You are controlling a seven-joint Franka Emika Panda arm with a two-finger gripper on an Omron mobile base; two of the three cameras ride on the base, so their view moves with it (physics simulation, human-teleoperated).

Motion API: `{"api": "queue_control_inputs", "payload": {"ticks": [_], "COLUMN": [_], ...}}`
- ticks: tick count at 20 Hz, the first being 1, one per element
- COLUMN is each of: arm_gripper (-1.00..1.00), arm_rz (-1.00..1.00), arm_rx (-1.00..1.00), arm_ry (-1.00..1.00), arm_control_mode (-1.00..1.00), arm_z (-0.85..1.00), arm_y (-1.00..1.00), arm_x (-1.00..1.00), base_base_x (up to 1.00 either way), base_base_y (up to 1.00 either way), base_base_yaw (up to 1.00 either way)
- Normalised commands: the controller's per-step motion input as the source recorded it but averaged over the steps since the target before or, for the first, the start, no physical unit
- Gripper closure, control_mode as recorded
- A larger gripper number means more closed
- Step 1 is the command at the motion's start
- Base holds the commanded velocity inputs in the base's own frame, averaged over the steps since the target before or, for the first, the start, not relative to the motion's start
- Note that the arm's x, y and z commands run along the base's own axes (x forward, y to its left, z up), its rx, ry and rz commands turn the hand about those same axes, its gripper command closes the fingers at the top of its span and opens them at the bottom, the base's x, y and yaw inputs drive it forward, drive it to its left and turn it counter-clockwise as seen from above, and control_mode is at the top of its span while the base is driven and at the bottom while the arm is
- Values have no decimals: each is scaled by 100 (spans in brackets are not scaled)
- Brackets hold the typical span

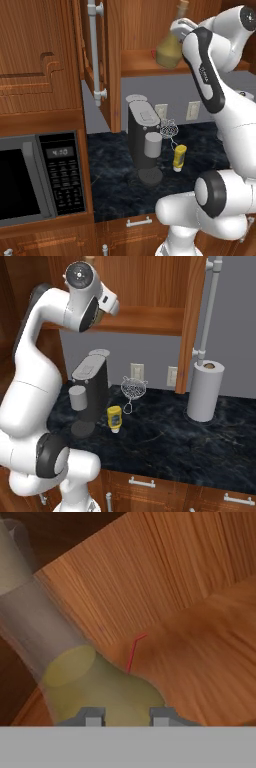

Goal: Pick the mustard and oil and vinegar bottle from the counter and place them in the cabinet.

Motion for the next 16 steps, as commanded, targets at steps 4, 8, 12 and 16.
{"api": "queue_control_inputs", "payload": {"ticks": [4,8,12,16], "arm_gripper": [100,100,100,100], "arm_rz": [0,0,0,0], "arm_rx": [0,0,0,0], "arm_ry": [0,1,1,0], "arm_control_mode": [-100,-100,-100,-100], "arm_z": [0,0,0,0], "arm_y": [0,0,0,0], "arm_x": [41,34,34,31], "base_base_x": [0,0,0,0], "base_base_y": [0,0,0,0], "base_base_yaw": [0,0,0,0]}}
